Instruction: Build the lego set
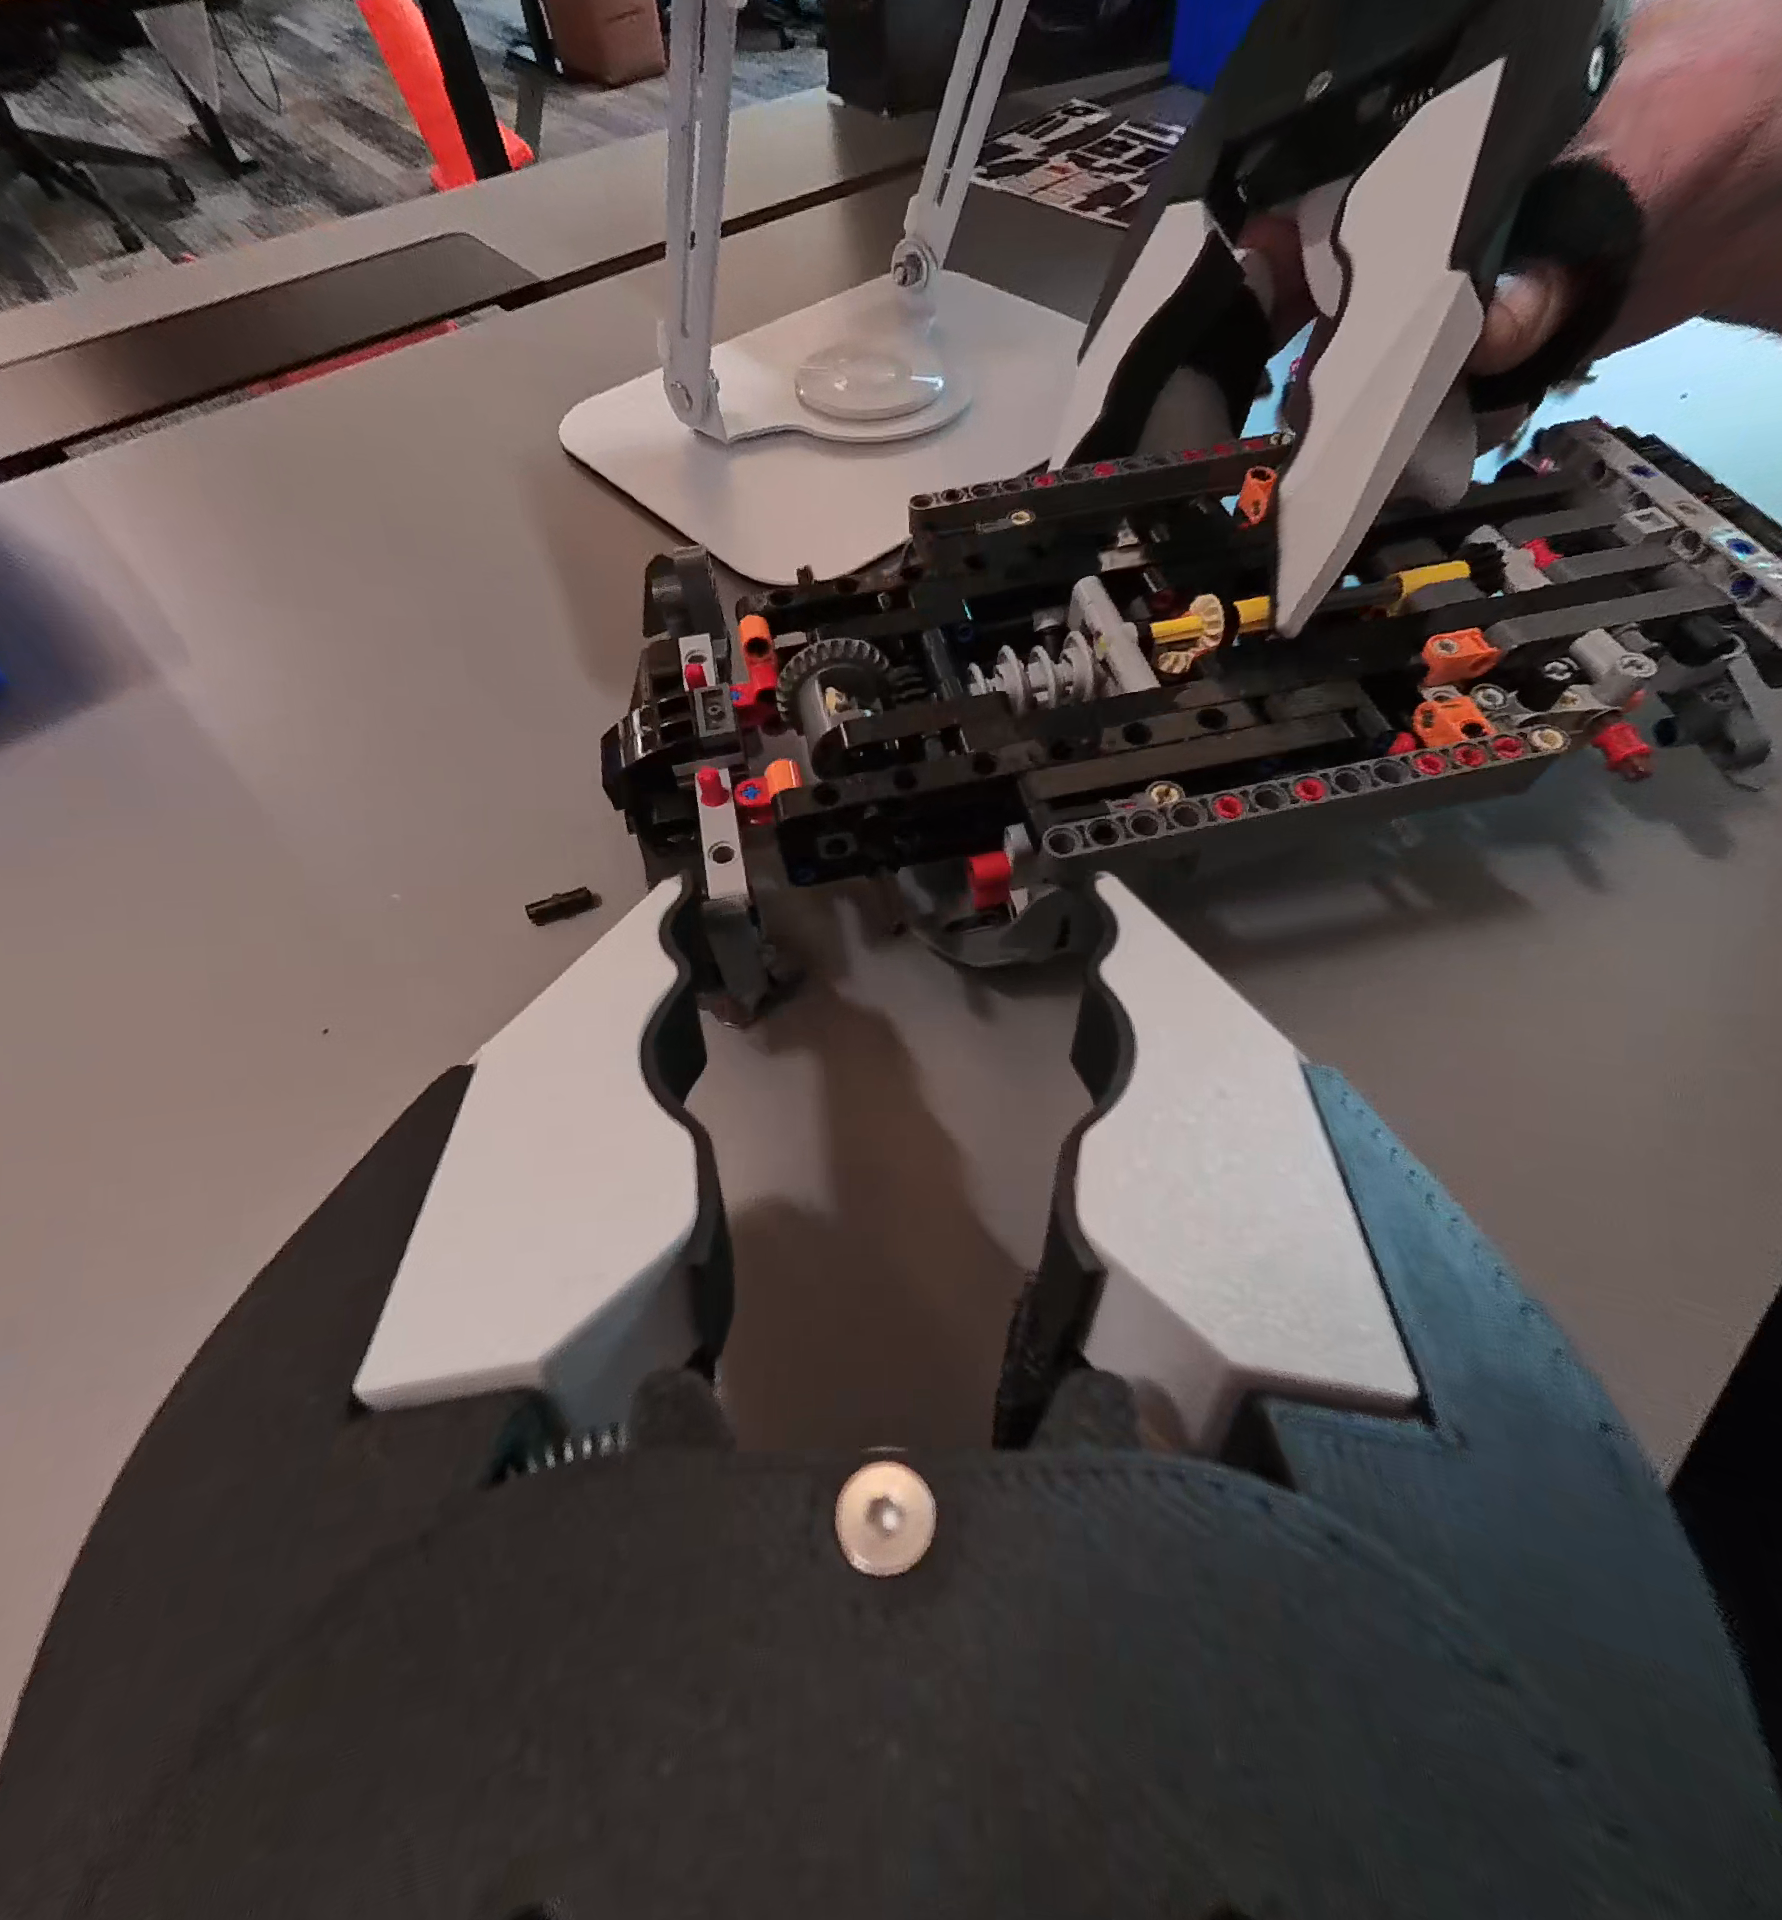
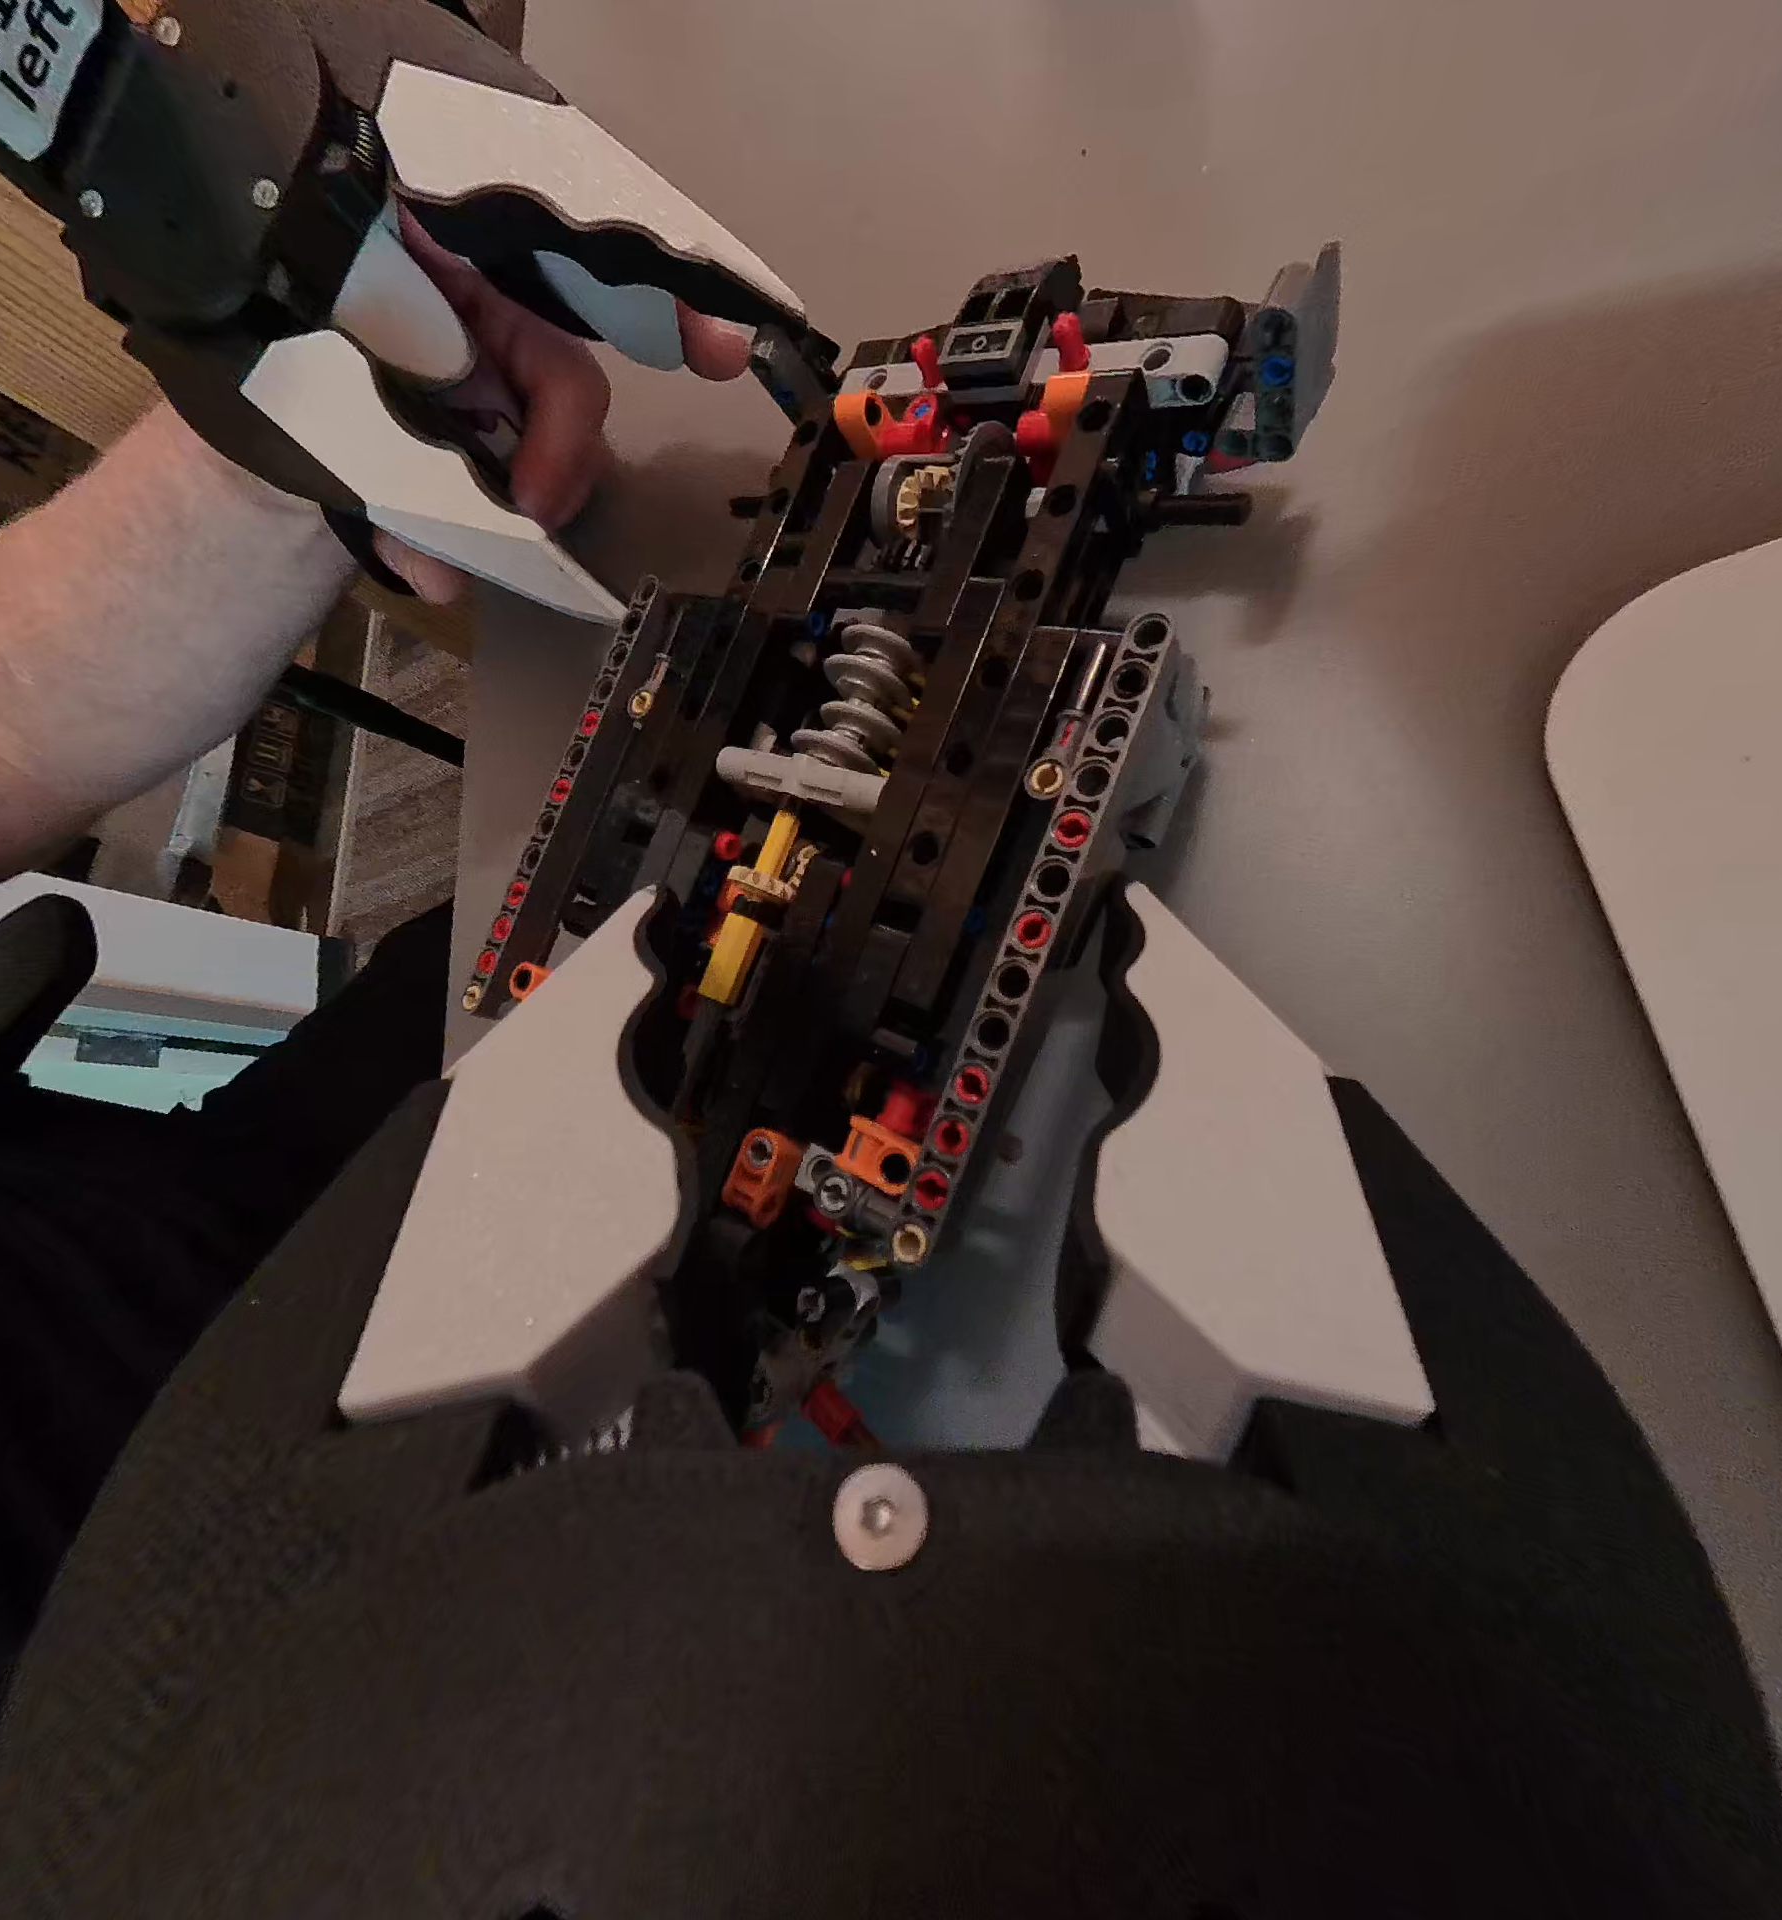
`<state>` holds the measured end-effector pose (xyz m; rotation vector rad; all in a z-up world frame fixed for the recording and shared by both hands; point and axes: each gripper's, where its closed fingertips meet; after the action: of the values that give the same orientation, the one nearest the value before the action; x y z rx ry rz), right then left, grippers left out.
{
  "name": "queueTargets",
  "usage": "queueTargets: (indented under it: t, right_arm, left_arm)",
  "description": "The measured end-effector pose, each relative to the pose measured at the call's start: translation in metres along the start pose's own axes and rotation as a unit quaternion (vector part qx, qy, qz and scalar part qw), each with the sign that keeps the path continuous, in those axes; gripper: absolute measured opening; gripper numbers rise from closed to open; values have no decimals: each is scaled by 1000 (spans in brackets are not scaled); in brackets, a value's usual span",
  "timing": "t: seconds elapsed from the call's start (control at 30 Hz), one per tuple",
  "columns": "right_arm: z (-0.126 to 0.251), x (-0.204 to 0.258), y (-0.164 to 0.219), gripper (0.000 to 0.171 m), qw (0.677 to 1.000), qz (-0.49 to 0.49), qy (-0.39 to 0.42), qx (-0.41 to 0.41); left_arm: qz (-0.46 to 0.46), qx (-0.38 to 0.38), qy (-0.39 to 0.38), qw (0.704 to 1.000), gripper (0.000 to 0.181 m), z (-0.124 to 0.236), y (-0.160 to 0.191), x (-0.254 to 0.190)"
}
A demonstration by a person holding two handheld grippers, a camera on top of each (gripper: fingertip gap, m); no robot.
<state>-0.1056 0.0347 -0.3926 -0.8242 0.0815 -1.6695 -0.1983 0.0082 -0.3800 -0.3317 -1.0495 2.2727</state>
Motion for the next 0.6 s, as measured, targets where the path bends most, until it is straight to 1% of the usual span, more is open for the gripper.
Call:
queueTargets:
  t: [0.3, 0.6]
  right_arm:
    - [3, 1, 9, 77, 1000, 6, -14, 10]
    - [14, 10, 36, 76, 999, 22, -26, 20]
  left_arm:
    - [-4, -11, -4, 1000, 66, 2, -3, -15]
    - [1, -24, 15, 1000, 62, 4, -9, -50]
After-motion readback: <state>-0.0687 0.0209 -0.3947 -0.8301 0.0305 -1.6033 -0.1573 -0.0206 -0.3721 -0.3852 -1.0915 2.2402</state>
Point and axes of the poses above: each gripper's, where its closed fingertips meet, z back along the fingers, y out of its underside, x = y × z across the jaws, and after that the axes turned 15 degrees about x, right-handed
